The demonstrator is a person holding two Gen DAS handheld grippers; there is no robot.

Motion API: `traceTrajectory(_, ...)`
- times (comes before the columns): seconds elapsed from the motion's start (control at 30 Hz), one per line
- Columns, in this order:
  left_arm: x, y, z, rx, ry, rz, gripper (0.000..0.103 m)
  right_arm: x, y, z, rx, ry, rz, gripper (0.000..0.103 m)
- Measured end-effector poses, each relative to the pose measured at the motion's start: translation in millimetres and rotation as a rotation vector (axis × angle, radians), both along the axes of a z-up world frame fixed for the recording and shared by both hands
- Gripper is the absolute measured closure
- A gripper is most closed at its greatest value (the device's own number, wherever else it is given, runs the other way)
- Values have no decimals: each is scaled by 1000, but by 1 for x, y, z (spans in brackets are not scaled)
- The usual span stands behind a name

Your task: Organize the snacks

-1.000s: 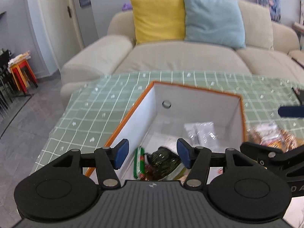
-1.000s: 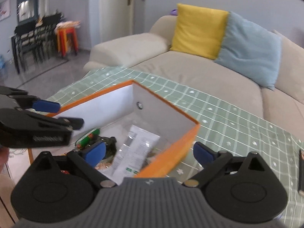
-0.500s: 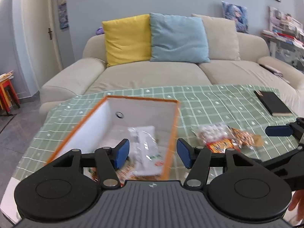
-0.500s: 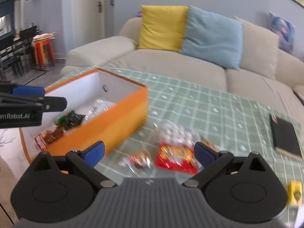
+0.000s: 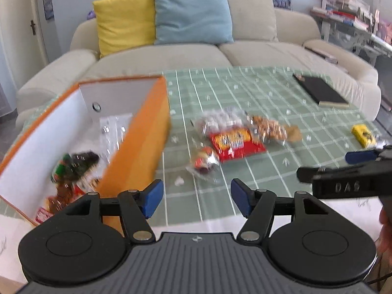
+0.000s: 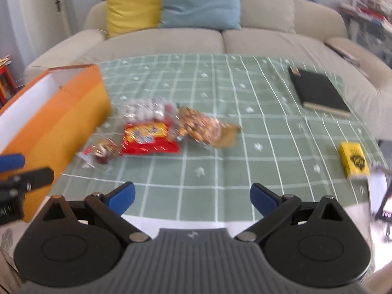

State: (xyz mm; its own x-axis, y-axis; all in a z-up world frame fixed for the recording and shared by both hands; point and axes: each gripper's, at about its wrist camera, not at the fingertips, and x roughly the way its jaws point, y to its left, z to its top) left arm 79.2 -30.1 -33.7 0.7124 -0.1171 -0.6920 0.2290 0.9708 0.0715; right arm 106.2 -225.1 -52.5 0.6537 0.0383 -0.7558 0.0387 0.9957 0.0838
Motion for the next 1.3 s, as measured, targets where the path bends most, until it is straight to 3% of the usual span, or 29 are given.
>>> traceTrajectory(0.23, 0, -6, -19, 30, 12, -3, 28, 10, -4, -14, 30, 34, -19, 6)
traceTrajectory(0.43, 21, -16, -23, 99, -14, -44, 28, 21, -1, -12, 22, -2, -13, 6)
traceTrajectory(0.6, 46, -24, -30, 94, -21, -66, 27, 31, -5, -9, 27, -52, -5, 6)
traceTrajectory(0.77, 69, -32, -40, 115, 10, -81, 27, 48, -8, -17, -35, -47, -6, 6)
traceTrajectory(0.93, 82, -40, -47, 186, 30, -106, 27, 70, 2, -35, -209, -1, 86, 8)
traceTrajectory(1.17, 95, -37, -52, 185, 75, -100, 30, 88, 7, -49, -297, -6, 222, 8)
traceTrajectory(1.3, 100, -35, -53, 167, 91, -87, 39, 95, 10, -54, -351, -27, 303, 8)
